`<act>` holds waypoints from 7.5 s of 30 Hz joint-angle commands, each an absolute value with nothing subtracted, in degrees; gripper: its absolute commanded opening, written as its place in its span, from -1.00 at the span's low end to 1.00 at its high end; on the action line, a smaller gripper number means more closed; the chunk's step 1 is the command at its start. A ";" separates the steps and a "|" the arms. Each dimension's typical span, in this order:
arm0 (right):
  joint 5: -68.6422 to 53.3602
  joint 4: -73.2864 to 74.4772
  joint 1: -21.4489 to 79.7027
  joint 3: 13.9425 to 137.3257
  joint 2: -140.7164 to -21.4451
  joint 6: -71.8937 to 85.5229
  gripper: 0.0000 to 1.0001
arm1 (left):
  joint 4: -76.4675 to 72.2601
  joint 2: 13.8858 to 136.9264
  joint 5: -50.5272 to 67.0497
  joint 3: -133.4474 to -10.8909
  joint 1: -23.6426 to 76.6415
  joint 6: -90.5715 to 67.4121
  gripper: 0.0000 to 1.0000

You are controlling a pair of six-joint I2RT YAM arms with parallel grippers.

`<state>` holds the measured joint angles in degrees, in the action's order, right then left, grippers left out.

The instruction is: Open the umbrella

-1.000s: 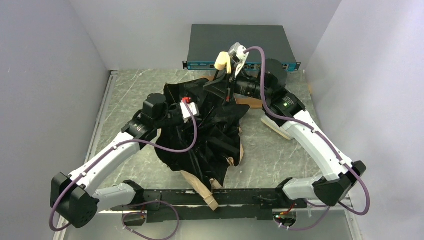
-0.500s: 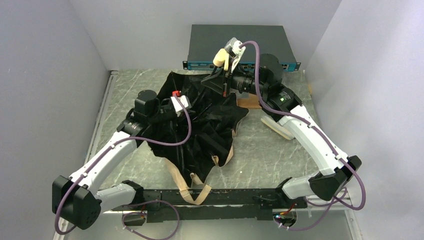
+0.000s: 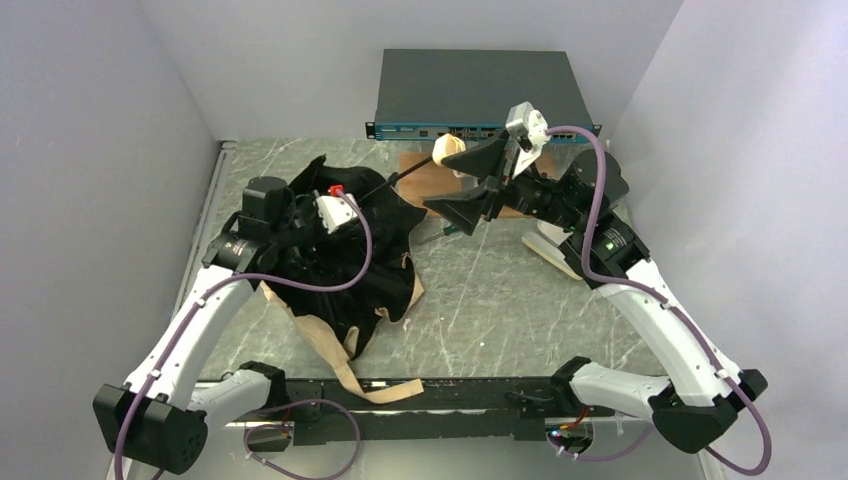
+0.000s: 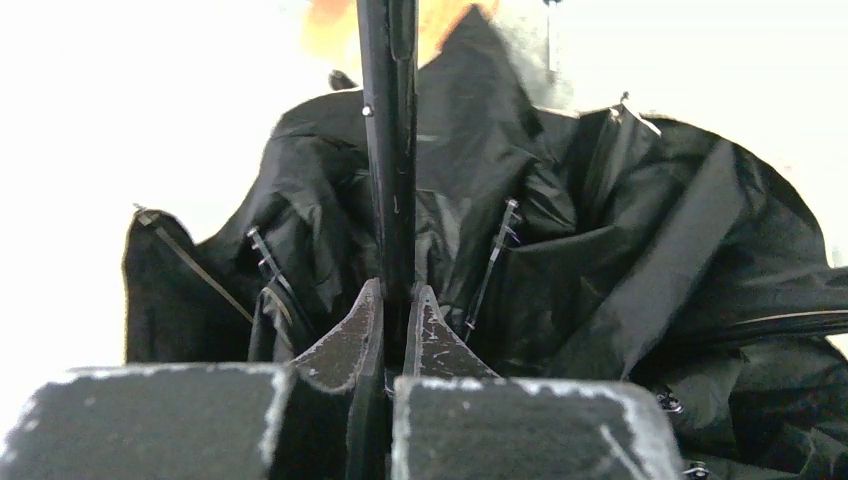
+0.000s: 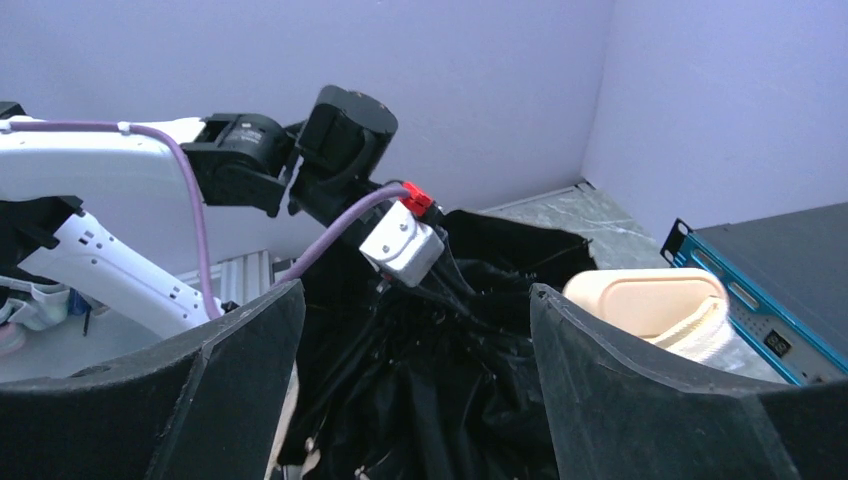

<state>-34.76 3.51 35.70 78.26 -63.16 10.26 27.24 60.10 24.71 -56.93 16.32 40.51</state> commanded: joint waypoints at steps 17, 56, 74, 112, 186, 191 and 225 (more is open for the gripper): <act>-37.16 43.50 31.01 101.72 -69.56 -9.93 0.86 | 33.63 57.12 12.41 -72.00 15.64 98.58 -1.00; -27.05 58.56 47.22 103.33 -97.75 -22.72 -1.00 | 22.90 56.02 5.16 -64.32 15.24 105.78 -1.00; -37.31 53.65 47.24 106.64 -95.66 -23.40 -1.00 | 21.91 52.91 6.42 -52.10 18.08 104.13 -0.13; -21.51 64.91 43.64 79.65 -77.80 -32.74 -1.00 | 7.27 70.95 -4.91 -68.46 -12.74 118.92 -0.45; -13.05 44.38 52.44 93.73 -101.00 -26.45 -1.00 | -3.60 62.69 9.54 -65.92 -14.14 123.59 -1.00; -14.05 48.48 52.56 90.34 -98.52 -28.74 -1.00 | -10.18 66.56 5.81 -67.73 -17.31 124.82 -0.90; -12.15 52.51 52.38 77.08 -91.87 -29.45 -1.00 | -11.73 80.14 10.59 -84.36 -32.64 131.08 -0.75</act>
<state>-6.92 14.22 53.04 85.01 -97.12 -19.49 10.26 77.25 35.59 -75.57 -16.62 118.67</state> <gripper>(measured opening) 0.068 0.155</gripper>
